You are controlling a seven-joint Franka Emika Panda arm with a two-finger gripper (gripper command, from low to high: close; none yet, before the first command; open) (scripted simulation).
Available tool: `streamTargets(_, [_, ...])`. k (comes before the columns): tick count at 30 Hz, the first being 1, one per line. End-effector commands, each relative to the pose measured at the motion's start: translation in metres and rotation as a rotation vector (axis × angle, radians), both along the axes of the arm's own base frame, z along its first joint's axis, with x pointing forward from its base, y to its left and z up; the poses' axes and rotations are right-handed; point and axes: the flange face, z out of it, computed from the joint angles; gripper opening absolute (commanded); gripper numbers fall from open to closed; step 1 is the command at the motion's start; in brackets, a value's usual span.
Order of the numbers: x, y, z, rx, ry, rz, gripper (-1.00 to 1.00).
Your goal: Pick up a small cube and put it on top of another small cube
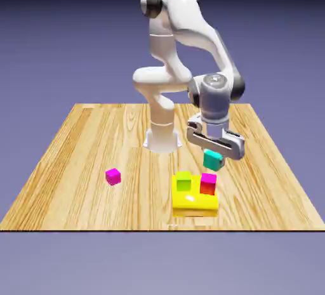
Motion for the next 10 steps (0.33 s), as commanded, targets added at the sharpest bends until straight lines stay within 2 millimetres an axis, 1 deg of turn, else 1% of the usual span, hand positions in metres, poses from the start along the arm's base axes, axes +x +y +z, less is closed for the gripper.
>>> streamTargets(1, [-0.001,0.000,0.001,0.001,0.002,-0.016,-1.00])
streamTargets(2, [-0.001,0.000,0.001,0.001,0.002,-0.016,-1.00])
streamTargets(6, [-0.004,0.005,-0.060,0.001,0.001,-0.016,-1.00])
streamTargets(7, [-0.005,0.006,-0.068,0.001,0.001,-0.016,-1.00])
streamTargets(8, [-0.005,0.006,-0.068,0.001,0.001,-0.016,1.00])
streamTargets(9, [-0.005,0.006,-0.068,0.001,0.001,-0.016,1.00])
streamTargets(10, [-0.003,0.005,-0.053,0.001,0.001,-0.016,1.00])
